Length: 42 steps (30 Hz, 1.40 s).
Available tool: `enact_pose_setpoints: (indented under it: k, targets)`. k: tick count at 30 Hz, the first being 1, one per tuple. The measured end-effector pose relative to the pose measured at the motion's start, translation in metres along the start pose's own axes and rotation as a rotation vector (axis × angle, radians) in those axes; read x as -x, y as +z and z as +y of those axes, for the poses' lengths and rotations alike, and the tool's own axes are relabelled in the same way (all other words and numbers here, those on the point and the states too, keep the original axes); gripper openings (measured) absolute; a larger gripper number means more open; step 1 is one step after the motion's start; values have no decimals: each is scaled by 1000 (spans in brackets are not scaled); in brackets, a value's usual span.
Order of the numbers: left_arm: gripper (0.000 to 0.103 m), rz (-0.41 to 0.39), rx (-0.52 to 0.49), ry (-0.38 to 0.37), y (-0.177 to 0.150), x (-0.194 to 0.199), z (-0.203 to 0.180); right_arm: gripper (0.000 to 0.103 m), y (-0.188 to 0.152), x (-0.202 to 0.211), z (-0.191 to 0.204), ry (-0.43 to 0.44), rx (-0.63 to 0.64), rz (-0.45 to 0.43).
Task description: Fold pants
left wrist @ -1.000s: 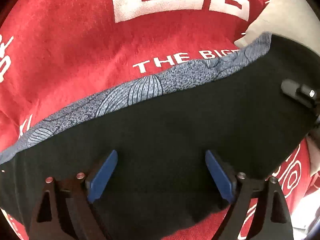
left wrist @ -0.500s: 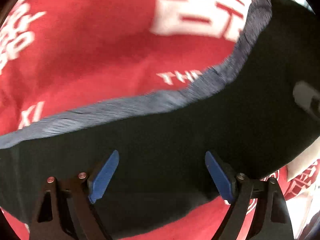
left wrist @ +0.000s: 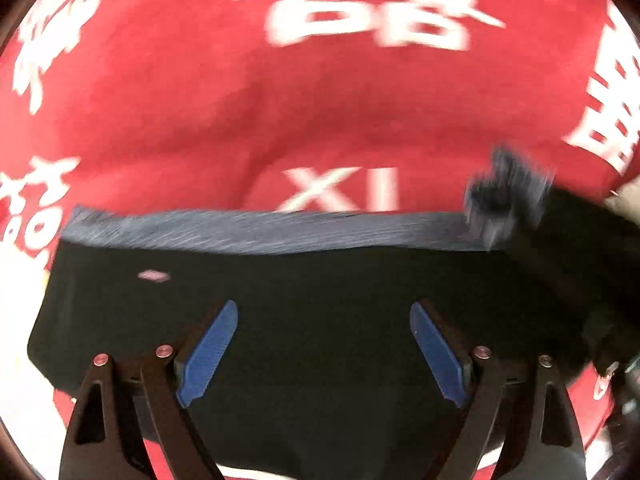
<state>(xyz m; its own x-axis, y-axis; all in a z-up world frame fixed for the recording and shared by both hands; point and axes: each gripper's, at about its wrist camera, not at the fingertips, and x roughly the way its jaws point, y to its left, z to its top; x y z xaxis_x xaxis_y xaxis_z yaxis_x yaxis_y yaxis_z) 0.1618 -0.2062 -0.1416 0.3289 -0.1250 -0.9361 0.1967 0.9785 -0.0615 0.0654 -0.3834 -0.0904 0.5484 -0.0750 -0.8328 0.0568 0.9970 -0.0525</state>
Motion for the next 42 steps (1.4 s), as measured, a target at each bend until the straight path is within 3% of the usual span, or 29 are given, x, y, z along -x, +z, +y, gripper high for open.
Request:
enact_pose_setpoints:
  k: [5, 8, 9, 10, 13, 18, 24, 26, 27, 29, 30, 33, 37, 42]
  targets:
    - [90, 15, 35, 11, -5, -9, 45, 15, -30, -42, 46, -100, 100, 89]
    - [90, 21, 15, -31, -8, -6, 47, 24, -47, -39, 67, -188, 232, 80]
    - [90, 23, 11, -50, -6, -2, 50, 41, -50, -35, 71, -178, 257, 85]
    - [90, 26, 2, -85, -7, 3, 47, 48, -53, -27, 71, -139, 262, 93]
    - [90, 37, -37, -212, -6, 17, 24, 52, -56, 2, 51, -53, 185, 77]
    - [90, 64, -131, -365, -7, 30, -34, 54, -52, 25, 13, -26, 35, 97]
    - [88, 106, -185, -410, -11, 25, -72, 54, -58, 30, -22, -27, -68, 128]
    - [65, 122, -190, -426, -11, 18, -78, 54, -59, 29, -28, -19, -88, 133]
    - [48, 139, -193, -431, -10, 15, -81, 54, -59, 28, -31, -12, -99, 136]
    - [29, 175, -198, -436, -11, 9, -87, 53, -63, 27, -38, 11, -134, 148]
    - [6, 193, -198, -449, -11, 5, -88, 52, -63, 27, -38, 15, -143, 149]
    - [5, 201, -183, -472, -12, 9, -87, 46, -66, 28, -45, 31, -178, 154]
    - [5, 170, -190, -446, -21, 29, -73, 45, -66, 37, -54, 30, -193, 149]
    - [5, 214, -155, -428, -50, 8, -56, 45, -70, 36, -57, 32, -201, 165]
